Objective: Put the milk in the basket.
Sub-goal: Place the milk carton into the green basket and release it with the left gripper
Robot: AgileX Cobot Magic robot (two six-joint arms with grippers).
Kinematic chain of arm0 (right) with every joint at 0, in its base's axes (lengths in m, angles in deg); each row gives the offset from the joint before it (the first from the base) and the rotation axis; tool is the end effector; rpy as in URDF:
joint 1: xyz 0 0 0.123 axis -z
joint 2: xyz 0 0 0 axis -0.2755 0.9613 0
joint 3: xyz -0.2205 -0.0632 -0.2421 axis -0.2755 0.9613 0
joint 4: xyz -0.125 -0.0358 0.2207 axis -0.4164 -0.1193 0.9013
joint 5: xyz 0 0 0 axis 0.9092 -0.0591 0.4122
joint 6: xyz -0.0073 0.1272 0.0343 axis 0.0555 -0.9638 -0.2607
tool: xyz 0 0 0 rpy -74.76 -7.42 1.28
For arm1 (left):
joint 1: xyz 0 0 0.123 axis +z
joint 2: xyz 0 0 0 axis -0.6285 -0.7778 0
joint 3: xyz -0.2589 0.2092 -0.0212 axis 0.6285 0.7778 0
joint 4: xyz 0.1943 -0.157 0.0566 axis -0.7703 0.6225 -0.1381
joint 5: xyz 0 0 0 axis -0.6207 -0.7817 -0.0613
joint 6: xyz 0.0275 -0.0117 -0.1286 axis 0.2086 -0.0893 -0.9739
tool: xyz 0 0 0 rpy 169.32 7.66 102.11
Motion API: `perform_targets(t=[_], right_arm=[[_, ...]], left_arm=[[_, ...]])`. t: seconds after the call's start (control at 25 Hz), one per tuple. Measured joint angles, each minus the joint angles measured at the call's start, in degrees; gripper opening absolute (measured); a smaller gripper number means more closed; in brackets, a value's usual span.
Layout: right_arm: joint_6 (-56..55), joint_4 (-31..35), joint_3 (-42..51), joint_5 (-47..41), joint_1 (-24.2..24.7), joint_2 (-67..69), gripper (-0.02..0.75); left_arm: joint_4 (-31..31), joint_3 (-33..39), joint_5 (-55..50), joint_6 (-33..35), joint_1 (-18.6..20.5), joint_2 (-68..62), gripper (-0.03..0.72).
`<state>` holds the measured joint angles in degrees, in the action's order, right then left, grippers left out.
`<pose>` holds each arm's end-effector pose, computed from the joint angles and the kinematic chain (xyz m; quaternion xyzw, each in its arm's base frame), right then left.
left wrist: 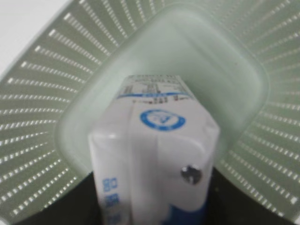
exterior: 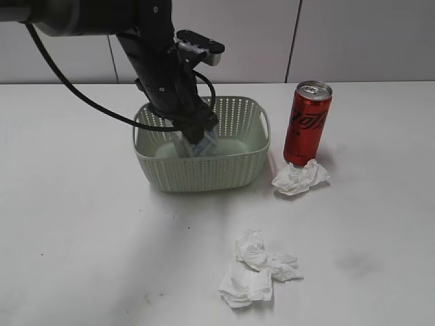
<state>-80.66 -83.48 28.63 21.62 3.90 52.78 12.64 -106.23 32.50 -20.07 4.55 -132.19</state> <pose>-0.0103 -0.0253 0.2649 -0.0245 0.8430 -0.0042 0.5373 0.4040 -0.2966 0.2019 0.4030 0.8973 -0.0928 0.1545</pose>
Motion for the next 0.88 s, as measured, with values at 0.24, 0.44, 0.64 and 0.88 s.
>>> perform_targets(t=[0.24,0.44,0.64,0.88], right_arm=[[0.00,0.00,0.00,0.00,0.00,0.00,0.499],[0.00,0.00,0.00,0.00,0.00,0.00,0.499],[0.00,0.00,0.00,-0.04,0.00,0.00,0.499],[0.00,0.00,0.00,0.01,0.00,0.00,0.499]], left_arm=[[-1.02,-0.06,1.32,0.00,0.00,-2.53,0.317],[-1.09,-0.19,2.42,0.00,0.00,-2.86,0.367],[-1.13,-0.30,3.42,0.00,0.00,-2.86,0.517],[-0.69,-0.30,3.36,0.00,0.00,-2.59,0.659]])
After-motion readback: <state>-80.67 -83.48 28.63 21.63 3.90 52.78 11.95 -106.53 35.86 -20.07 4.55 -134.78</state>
